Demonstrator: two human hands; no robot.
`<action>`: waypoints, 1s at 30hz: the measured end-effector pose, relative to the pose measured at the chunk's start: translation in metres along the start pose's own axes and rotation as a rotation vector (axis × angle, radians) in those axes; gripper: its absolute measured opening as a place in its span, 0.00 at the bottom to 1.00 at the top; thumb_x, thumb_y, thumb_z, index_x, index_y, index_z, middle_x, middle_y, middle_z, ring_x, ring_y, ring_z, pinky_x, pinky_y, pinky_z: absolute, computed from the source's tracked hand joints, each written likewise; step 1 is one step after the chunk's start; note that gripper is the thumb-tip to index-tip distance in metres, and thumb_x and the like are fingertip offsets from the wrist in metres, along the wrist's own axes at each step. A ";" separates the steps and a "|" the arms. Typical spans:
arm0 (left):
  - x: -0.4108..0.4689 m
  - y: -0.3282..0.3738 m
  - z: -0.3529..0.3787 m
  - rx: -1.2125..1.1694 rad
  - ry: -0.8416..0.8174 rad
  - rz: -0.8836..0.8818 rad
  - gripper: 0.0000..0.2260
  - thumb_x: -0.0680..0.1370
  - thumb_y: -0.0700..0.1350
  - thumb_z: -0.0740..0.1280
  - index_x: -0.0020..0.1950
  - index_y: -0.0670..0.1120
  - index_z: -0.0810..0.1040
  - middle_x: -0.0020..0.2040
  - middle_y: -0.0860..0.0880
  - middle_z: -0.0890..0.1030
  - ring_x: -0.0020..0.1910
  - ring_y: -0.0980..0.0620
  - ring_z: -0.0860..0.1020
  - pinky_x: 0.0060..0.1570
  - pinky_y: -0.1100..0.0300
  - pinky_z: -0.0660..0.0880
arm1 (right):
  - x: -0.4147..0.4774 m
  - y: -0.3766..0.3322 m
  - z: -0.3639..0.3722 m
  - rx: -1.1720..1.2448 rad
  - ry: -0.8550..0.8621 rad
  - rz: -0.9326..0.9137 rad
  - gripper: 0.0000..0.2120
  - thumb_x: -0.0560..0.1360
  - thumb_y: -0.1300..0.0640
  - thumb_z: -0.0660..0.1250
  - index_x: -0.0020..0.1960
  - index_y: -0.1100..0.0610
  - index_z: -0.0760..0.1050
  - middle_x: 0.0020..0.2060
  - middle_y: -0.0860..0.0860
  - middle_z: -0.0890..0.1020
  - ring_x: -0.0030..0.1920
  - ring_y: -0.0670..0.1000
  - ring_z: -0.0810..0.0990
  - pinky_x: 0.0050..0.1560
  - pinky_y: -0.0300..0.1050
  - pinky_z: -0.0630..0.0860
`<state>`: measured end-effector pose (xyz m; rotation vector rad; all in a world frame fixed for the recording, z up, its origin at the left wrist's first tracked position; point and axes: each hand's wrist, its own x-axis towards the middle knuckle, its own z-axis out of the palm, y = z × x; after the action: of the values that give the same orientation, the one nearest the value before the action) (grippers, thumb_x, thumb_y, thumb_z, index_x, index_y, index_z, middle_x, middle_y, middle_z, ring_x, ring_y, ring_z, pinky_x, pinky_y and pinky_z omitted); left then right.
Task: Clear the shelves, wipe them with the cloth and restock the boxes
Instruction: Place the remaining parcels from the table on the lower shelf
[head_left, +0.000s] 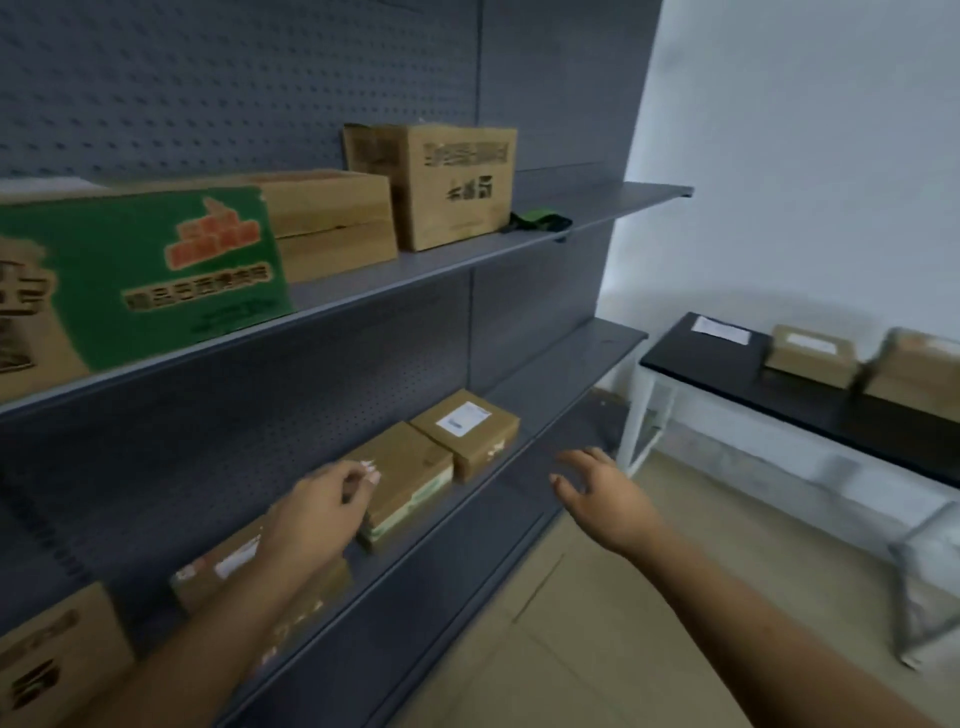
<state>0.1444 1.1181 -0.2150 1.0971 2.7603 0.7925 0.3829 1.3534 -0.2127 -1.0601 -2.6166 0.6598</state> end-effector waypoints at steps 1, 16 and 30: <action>0.005 0.019 0.011 0.000 -0.014 0.024 0.14 0.82 0.63 0.57 0.58 0.59 0.78 0.54 0.56 0.82 0.49 0.52 0.79 0.46 0.55 0.77 | -0.004 0.020 -0.011 -0.006 0.019 0.021 0.22 0.83 0.43 0.60 0.73 0.51 0.72 0.68 0.49 0.73 0.65 0.53 0.76 0.63 0.51 0.74; 0.038 0.272 0.156 -0.184 -0.196 0.378 0.11 0.81 0.58 0.63 0.49 0.55 0.80 0.45 0.56 0.81 0.47 0.52 0.80 0.49 0.51 0.78 | -0.092 0.235 -0.153 -0.065 0.240 0.380 0.20 0.82 0.42 0.60 0.72 0.48 0.73 0.70 0.46 0.73 0.67 0.49 0.75 0.64 0.47 0.74; 0.110 0.444 0.267 -0.078 -0.361 0.660 0.15 0.82 0.63 0.57 0.56 0.59 0.79 0.50 0.59 0.79 0.52 0.52 0.78 0.48 0.53 0.76 | -0.089 0.355 -0.225 -0.079 0.374 0.648 0.21 0.83 0.43 0.60 0.72 0.49 0.72 0.70 0.49 0.74 0.68 0.50 0.74 0.68 0.49 0.73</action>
<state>0.4049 1.5797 -0.2167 1.9427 2.0543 0.6479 0.7426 1.5874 -0.1965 -1.8740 -1.9812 0.4142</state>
